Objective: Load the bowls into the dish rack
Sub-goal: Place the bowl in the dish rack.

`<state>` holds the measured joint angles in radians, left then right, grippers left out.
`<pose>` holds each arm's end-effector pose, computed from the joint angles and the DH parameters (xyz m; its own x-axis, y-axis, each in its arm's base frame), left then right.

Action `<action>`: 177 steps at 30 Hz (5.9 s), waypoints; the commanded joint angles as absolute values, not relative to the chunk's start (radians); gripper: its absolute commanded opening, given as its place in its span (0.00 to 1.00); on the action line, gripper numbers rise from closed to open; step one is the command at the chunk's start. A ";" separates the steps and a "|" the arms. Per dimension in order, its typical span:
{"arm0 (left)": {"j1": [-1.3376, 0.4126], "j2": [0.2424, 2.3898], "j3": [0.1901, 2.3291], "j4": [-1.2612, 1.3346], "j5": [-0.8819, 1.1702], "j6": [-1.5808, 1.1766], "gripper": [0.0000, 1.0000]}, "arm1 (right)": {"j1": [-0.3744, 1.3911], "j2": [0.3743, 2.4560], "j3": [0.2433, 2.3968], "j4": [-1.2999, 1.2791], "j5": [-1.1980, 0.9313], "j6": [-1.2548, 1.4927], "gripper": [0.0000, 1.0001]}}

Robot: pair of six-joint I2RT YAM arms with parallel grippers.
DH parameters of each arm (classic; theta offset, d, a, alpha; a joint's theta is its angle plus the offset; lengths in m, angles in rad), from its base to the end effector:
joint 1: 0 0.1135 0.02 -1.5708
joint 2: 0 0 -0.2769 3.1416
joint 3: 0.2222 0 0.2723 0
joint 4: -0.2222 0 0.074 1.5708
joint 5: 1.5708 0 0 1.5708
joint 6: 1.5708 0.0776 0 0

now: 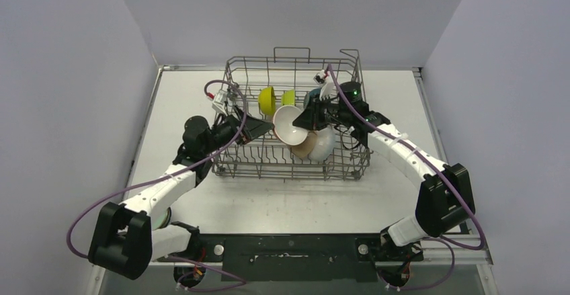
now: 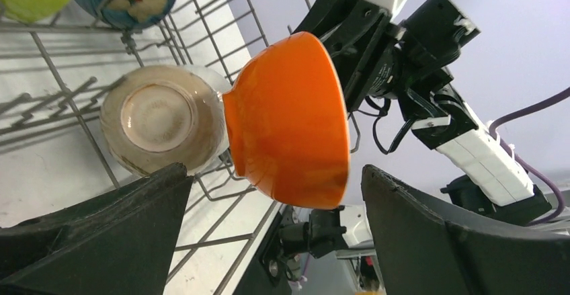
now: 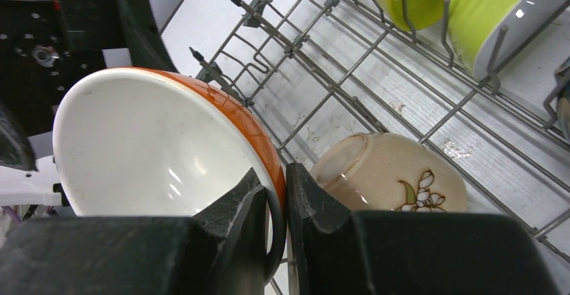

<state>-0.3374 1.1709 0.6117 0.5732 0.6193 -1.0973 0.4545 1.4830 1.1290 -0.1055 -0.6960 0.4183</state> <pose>0.2742 -0.1439 0.2804 -0.7213 -0.5149 -0.4632 0.3844 0.2586 -0.8862 0.3244 0.2139 0.2943 -0.7107 -0.0003 -0.7035 -0.6178 0.4786 0.6239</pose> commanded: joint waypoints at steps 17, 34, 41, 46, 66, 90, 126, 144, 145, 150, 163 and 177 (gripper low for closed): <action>-0.469 1.265 0.733 0.520 0.619 -1.047 0.67 | 0.505 1.453 1.141 -0.009 -0.717 0.447 0.05; -0.466 1.254 0.741 0.521 0.622 -1.059 0.00 | 0.515 1.440 1.133 0.003 -0.695 0.453 0.42; -0.438 1.219 0.750 0.468 0.619 -1.032 0.00 | 0.513 1.448 1.160 -0.045 -0.668 0.424 0.86; -0.405 1.189 0.774 0.342 0.599 -0.959 0.00 | 0.511 1.433 1.162 -0.051 -0.627 0.415 1.00; -0.401 1.187 1.162 -0.434 0.173 -0.459 0.00 | 0.424 1.363 1.154 -0.102 -0.579 0.386 0.90; -0.338 1.617 1.639 -0.587 -0.083 -0.233 0.00 | 0.387 1.409 1.166 -0.135 -0.589 0.353 0.90; -0.327 1.980 1.848 -0.686 -0.149 -0.077 0.00 | 0.356 1.430 1.162 -0.151 -0.600 0.330 0.90; -0.330 1.946 1.864 -0.696 -0.163 -0.112 0.80 | 0.354 1.397 1.141 -0.167 -0.584 0.331 0.90; -0.330 1.941 1.859 -0.693 -0.164 -0.113 0.85 | 0.354 1.395 1.140 -0.168 -0.583 0.331 0.90; -0.331 1.911 1.846 -0.687 -0.180 -0.115 0.94 | 0.352 1.388 1.139 -0.173 -0.581 0.330 0.90; -0.329 1.709 1.705 -0.592 -0.113 -0.159 0.93 | 0.351 1.379 1.146 -0.181 -0.578 0.331 0.90; -0.281 1.216 1.240 -0.419 0.029 -0.329 1.00 | 0.350 1.364 1.125 -0.163 -0.597 0.359 0.90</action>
